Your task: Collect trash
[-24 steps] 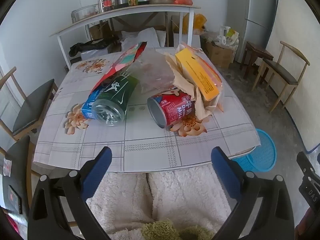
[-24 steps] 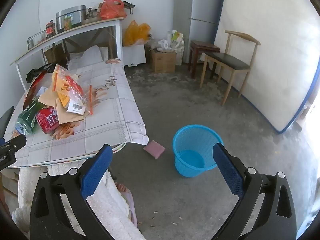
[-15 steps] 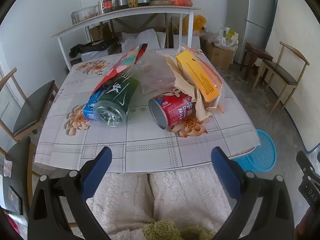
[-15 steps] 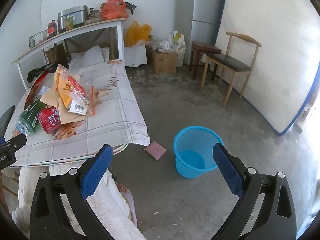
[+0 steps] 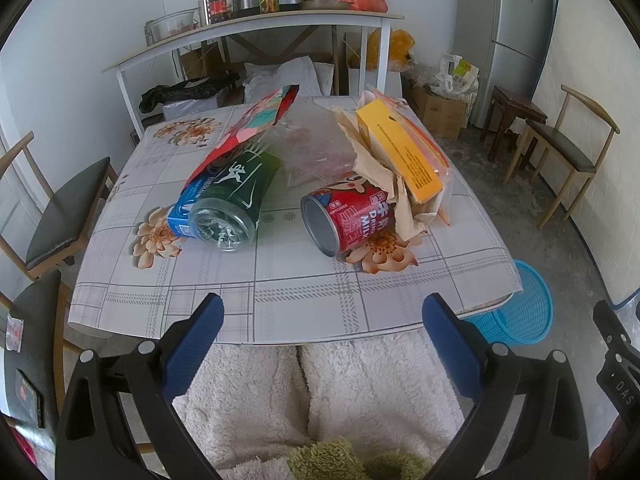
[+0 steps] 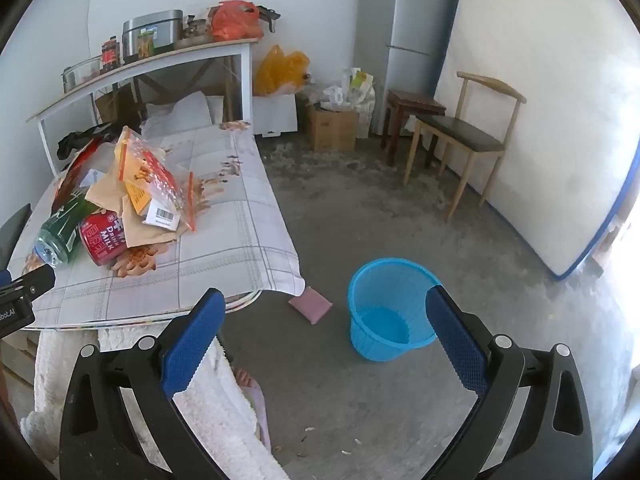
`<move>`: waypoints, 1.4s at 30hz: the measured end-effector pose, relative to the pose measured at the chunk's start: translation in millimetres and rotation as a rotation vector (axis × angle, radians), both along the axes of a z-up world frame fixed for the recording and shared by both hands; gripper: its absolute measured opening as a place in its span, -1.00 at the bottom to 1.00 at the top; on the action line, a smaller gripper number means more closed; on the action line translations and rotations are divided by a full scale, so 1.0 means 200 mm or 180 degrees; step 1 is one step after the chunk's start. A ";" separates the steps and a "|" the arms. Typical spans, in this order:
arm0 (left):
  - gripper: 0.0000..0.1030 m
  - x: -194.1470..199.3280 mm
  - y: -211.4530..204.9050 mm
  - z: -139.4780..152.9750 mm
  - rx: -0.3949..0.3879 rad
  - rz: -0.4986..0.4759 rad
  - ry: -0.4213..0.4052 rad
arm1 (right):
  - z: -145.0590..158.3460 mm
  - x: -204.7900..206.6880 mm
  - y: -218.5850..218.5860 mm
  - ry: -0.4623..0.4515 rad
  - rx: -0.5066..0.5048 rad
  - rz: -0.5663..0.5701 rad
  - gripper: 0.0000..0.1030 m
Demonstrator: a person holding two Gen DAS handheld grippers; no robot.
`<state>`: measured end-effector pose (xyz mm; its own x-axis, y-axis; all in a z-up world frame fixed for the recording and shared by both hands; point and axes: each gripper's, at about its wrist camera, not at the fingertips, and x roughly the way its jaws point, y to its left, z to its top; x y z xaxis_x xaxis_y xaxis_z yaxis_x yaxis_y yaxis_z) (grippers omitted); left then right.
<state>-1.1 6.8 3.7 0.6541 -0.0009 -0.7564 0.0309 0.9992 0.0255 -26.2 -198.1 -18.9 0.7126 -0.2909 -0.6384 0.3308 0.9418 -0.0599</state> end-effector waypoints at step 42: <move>0.89 0.00 0.03 -0.02 -0.0006 0.0013 -0.0009 | 0.01 0.02 0.00 -0.0016 -0.0014 0.0001 0.87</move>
<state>-0.1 13.6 0.4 0.6563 0.0005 -0.7545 0.0266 0.9994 0.0237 -22.7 -198.3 -16.2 0.7159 -0.2935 -0.6335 0.3307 0.9417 -0.0625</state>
